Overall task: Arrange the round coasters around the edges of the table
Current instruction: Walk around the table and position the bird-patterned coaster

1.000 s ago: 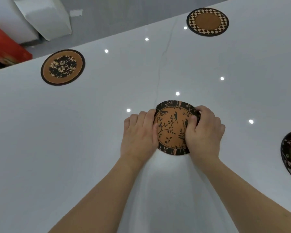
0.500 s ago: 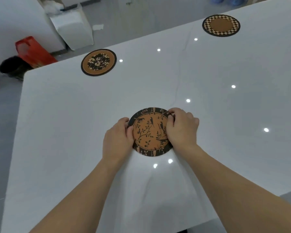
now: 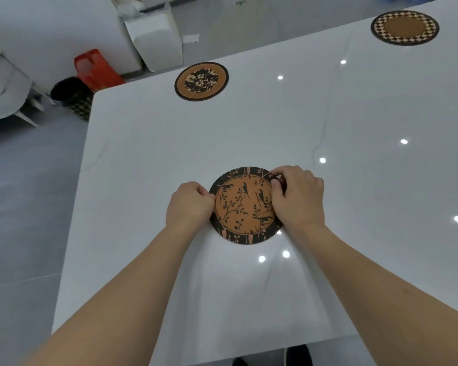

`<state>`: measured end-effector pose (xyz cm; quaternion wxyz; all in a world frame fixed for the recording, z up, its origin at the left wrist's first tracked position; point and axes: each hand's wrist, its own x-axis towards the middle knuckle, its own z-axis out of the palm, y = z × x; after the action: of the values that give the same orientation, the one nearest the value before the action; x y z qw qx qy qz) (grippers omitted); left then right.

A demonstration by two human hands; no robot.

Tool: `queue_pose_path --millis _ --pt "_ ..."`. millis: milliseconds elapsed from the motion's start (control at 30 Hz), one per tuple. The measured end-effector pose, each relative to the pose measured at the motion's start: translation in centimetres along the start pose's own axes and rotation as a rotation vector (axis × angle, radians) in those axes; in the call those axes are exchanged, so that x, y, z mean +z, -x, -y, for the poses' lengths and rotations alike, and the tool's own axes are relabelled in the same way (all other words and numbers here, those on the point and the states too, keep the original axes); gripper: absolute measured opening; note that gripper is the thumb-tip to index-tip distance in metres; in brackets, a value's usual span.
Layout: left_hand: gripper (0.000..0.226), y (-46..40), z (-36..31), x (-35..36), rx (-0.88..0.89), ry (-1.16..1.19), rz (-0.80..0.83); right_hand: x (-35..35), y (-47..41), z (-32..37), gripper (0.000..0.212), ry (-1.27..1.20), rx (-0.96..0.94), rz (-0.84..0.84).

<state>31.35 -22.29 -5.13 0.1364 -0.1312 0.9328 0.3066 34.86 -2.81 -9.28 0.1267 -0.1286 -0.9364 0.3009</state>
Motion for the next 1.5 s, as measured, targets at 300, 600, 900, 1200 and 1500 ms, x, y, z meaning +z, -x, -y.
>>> queue_pose_path --millis 300,600,900,1200,1500 --pt "0.021 1.3 2.9 -2.1 -0.035 0.006 0.134 -0.1 1.1 -0.1 0.015 -0.034 -0.086 0.130" --pt "0.019 5.2 5.4 -3.7 -0.059 0.005 0.321 -2.1 5.5 0.6 0.011 -0.039 -0.096 0.271" --pt "0.019 8.4 6.9 -3.7 -0.035 0.003 0.415 -3.2 8.9 0.2 0.014 0.052 -0.145 0.294" --pt "0.015 8.5 7.2 -3.8 -0.029 -0.011 0.486 -3.0 9.0 -0.2 0.018 0.104 -0.184 0.285" --pt "0.015 8.1 6.9 -4.0 -0.038 -0.041 0.548 -2.6 9.2 -0.3 0.032 0.146 -0.198 0.253"
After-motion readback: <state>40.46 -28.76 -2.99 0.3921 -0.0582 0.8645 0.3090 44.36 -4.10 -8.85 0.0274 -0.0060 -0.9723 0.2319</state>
